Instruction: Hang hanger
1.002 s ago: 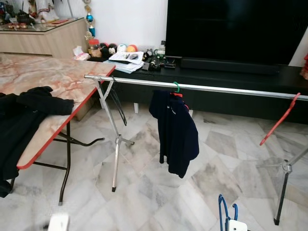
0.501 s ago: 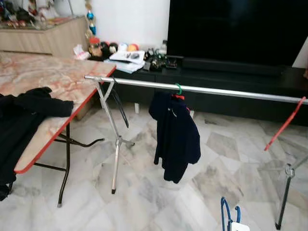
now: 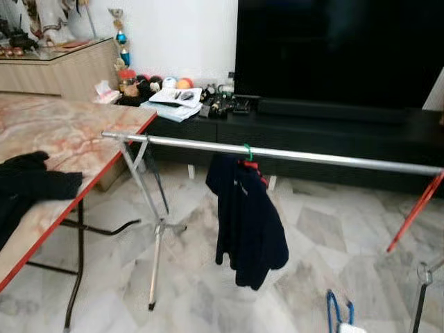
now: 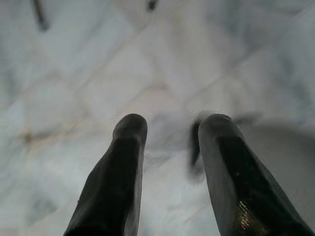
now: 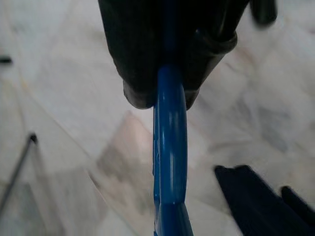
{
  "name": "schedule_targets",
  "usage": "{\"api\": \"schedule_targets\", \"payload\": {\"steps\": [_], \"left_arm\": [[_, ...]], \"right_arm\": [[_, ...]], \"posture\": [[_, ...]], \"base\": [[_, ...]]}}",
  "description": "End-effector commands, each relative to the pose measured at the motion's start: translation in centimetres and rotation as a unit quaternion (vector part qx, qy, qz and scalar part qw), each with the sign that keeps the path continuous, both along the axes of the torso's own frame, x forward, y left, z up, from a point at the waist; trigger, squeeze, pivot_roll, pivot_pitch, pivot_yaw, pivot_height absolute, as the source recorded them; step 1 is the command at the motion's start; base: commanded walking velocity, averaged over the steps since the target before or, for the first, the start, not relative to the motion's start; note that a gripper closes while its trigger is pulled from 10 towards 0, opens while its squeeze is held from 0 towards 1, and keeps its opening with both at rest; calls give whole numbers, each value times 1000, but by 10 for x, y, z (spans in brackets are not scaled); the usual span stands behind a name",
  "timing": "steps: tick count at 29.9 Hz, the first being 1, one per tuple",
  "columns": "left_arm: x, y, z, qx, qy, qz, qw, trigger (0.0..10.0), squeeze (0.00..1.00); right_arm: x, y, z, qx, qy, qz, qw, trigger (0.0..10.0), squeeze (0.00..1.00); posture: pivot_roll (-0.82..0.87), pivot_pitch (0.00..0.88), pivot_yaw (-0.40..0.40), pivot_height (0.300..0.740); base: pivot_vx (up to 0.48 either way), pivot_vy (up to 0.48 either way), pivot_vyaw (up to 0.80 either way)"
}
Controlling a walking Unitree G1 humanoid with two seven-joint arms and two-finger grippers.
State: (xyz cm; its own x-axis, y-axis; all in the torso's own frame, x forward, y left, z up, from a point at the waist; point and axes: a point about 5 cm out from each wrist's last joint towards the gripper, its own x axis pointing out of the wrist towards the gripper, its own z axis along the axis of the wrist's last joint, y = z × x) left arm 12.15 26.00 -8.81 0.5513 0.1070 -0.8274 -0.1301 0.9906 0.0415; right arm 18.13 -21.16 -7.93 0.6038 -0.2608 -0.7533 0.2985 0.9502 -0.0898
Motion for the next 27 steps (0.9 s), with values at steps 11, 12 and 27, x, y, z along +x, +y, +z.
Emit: {"api": "schedule_targets", "payload": {"steps": [11,12,27], "left_arm": [[-20,25,3,10,23,19,999,10000,0],[-20,25,3,10,24,19,999,10000,0],[0,-2,-3,-1,21,11,1000,10000,0]], "right_arm": [[4,7,1,8,-7,-3,1000,10000,0],[4,7,1,8,-7,-3,1000,10000,0],[22,8,10,7,-41,-4,999,10000,0]], "posture": [[122,0,11,740],[121,0,11,740],[128,0,7,740]], "base": [[384,0,0],[386,0,0],[367,0,0]]}}
